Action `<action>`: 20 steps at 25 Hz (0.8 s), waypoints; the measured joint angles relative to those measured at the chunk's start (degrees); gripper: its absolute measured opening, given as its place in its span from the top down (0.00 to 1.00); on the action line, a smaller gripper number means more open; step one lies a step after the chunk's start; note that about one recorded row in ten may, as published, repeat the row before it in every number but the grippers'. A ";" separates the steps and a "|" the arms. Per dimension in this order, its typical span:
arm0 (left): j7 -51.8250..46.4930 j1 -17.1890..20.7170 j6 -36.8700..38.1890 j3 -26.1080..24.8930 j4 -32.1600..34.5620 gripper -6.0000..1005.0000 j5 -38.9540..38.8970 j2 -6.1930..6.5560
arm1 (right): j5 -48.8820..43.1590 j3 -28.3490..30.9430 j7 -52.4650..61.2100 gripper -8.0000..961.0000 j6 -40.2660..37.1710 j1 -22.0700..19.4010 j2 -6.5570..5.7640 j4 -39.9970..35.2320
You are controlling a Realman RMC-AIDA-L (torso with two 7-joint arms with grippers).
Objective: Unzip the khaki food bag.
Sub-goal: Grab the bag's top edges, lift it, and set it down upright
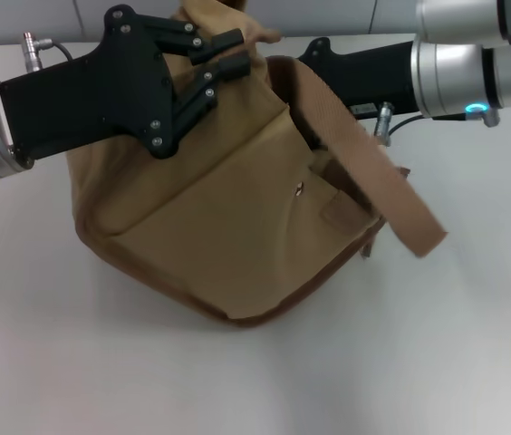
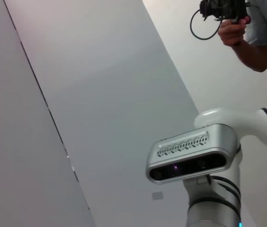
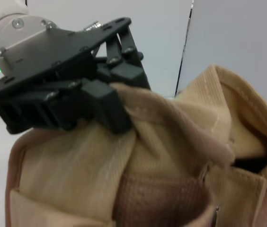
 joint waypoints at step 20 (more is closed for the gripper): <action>0.75 -0.06 -0.26 -0.64 -0.43 0.91 -0.93 -0.06 | 1.17 15.48 -1.24 0.96 -11.87 -1.87 -0.30 2.40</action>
